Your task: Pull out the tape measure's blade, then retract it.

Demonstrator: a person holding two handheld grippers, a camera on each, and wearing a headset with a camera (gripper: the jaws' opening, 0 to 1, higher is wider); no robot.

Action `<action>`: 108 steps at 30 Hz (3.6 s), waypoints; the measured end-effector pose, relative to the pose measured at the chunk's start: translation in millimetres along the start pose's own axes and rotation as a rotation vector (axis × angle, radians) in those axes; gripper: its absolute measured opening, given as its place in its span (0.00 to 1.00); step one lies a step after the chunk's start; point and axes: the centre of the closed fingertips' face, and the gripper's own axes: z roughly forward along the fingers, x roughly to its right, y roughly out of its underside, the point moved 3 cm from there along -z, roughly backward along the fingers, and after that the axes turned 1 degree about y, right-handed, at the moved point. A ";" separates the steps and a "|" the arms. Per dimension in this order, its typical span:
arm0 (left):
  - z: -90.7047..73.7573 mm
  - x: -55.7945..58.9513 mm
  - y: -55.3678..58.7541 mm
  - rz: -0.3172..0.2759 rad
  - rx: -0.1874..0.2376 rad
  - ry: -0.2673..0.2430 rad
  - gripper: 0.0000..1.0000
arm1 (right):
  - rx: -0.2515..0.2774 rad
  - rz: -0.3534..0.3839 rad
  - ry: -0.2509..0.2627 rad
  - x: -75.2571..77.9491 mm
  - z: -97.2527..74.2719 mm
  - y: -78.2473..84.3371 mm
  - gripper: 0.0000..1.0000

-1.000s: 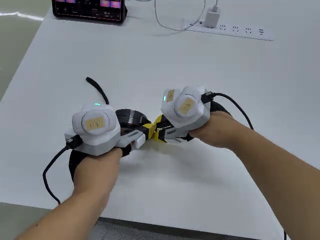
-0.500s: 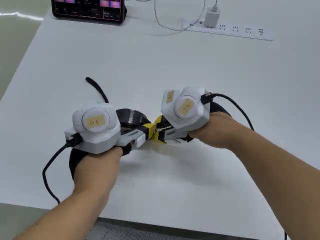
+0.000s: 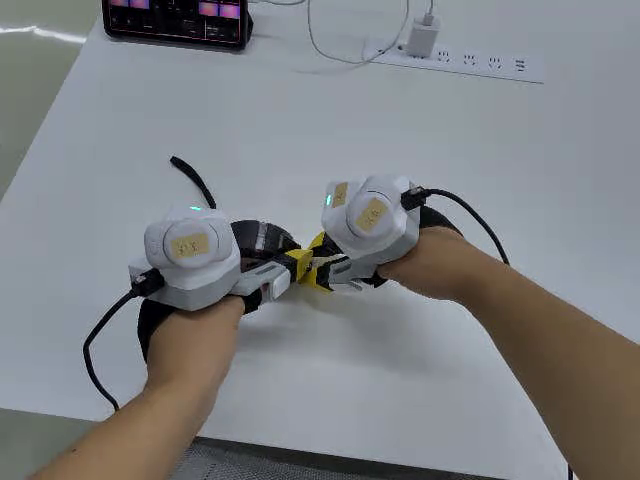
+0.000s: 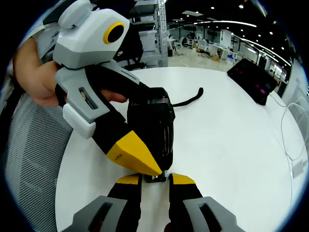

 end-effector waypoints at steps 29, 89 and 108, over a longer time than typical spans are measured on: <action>-19.4 -1.5 -4.0 0.079 0.023 0.064 0.69 | 0.077 0.113 0.111 3.1 -37.6 9.6 0.52; -69.5 -16.0 4.4 0.313 -0.026 0.201 0.93 | 0.142 0.251 0.288 -14.8 -117.7 51.6 0.89; -82.0 -21.3 10.8 0.335 -0.052 0.254 0.99 | 0.183 0.287 0.297 -26.0 -132.0 52.8 0.89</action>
